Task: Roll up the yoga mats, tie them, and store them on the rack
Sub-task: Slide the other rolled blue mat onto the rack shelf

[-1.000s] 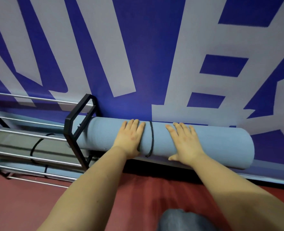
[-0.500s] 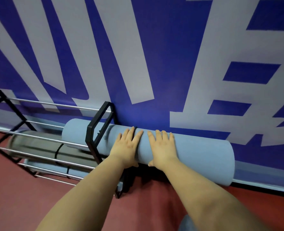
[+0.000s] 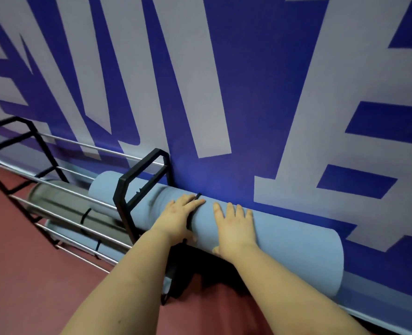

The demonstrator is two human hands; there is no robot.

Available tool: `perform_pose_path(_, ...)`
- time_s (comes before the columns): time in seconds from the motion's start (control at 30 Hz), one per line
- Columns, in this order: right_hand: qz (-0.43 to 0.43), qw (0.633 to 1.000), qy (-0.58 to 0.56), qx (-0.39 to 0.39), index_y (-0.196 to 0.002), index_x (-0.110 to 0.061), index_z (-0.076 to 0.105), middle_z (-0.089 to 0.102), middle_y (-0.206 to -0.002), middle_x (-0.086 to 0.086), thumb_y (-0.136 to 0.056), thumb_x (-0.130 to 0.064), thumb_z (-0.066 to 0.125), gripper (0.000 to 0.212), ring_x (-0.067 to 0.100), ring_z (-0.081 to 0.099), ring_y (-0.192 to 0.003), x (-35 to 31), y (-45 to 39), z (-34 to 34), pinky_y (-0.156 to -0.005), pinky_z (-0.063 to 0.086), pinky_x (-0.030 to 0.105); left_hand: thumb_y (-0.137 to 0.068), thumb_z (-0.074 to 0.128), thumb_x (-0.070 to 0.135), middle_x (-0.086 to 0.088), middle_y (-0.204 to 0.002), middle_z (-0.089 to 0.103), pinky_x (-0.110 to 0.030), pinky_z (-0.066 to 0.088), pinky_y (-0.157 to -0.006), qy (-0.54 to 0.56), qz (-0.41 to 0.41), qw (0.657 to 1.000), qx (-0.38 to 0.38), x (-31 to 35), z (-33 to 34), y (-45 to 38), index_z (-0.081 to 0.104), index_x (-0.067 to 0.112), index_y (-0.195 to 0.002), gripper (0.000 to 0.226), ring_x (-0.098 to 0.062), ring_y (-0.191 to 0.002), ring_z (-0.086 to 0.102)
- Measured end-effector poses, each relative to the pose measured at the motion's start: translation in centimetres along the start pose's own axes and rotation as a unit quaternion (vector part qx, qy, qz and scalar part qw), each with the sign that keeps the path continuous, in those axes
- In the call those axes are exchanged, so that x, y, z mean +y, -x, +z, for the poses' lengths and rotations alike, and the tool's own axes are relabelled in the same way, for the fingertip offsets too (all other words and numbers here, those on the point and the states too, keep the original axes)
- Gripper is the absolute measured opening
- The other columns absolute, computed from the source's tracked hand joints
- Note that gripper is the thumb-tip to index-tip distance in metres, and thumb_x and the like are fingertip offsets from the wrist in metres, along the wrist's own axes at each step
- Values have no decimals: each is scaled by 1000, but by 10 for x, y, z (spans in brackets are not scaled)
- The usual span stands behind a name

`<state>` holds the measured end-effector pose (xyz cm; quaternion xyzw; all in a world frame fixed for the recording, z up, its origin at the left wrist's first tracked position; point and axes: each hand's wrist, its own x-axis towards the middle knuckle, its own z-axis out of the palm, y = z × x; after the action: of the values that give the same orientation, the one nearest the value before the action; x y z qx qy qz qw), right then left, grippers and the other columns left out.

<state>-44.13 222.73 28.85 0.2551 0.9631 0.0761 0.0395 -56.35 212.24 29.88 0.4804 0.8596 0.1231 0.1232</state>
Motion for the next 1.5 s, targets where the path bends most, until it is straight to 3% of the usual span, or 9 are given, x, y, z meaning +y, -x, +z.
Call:
perform_pose_path(0.5, -37, 999, 13, -15, -150, -18, 0, 29, -143, 13, -72, -63, 65, 111, 30, 34, -127, 13, -12, -3, -110, 24, 43, -61, 83, 23, 2, -156, 16, -33, 17, -114, -20, -13, 1000, -10, -2, -1, -21, 24, 32, -147, 104, -20, -140, 22)
perform_pose_path(0.87, 77, 992, 52, -82, -150, -29, -7, 28, -146, 5, -62, -62, 74, 125, 25, 33, -132, -20, -9, -22, -108, 30, 40, -95, 43, 11, -19, -156, -10, -40, -1, -117, -101, 187, 977, 7, -20, 8, 16, 4, 14, -151, 68, -32, -145, -8)
perform_pose_path(0.93, 112, 987, 59, -98, -150, -28, -8, 26, -147, 5, -61, -58, 77, 127, 25, 31, -134, -29, -8, -24, -109, 29, 43, -95, 40, 7, -20, -157, 0, -38, 5, -117, -81, 277, 958, -4, -38, 4, 34, 14, 12, -151, 62, -33, -145, 3)
perform_pose_path(1.03, 165, 978, 66, -107, -150, -27, -9, 26, -146, 6, -62, -46, 82, 128, 27, 29, -134, -46, -10, -26, -107, 31, 46, -84, 53, 12, -16, -126, 59, -35, 50, -91, 3, 432, 902, 1, -98, 2, 68, 61, 11, -122, 39, -29, -110, 60)
perform_pose_path(1.1, 201, 970, 56, -123, -150, -28, -10, 23, -149, 8, -63, -37, 83, 127, 28, 25, -137, -58, -10, -28, -108, 29, 48, -82, 51, 25, -1, -88, 70, -27, 54, -62, -12, 466, 884, 43, -166, 4, 85, 70, 18, -96, 25, -20, -75, 67)
perform_pose_path(1.17, 231, 962, 56, -135, -149, -28, -9, 21, -149, 8, -64, -32, 83, 126, 28, 23, -138, -68, -10, -31, -108, 29, 48, -83, 52, 25, 1, -88, 67, -28, 52, -65, -29, 456, 884, 103, -230, 3, 84, 68, 18, -96, 22, -20, -76, 64)
perform_pose_path(1.27, 253, 955, 67, -142, -149, -28, -8, 23, -148, 6, -64, -28, 82, 124, 27, 24, -136, -77, -11, -31, -107, 30, 48, -79, 53, 19, -10, -107, 64, -34, 43, -82, -59, 380, 901, 202, -289, -13, 56, 57, 13, -114, 36, -30, -91, 63)
perform_pose_path(1.37, 267, 951, 78, -138, -149, -27, -9, 19, -150, 6, -66, -25, 80, 123, 28, 21, -139, -81, -13, -28, -107, 30, 48, -62, 77, 30, -16, -132, 54, -39, 31, -104, -103, 297, 934, 170, -291, -29, 23, 43, 12, -131, 79, -35, -119, 51)
perform_pose_path(1.5, 290, 947, 70, -122, -149, -28, -11, 13, -154, 6, -69, -27, 78, 119, 28, 15, -142, -89, -8, -26, -109, 27, 48, -66, 76, 43, -12, -158, -1, -48, -1, -115, -157, 183, 964, 114, -265, -41, -3, -2, 22, -151, 118, -37, -144, 5)
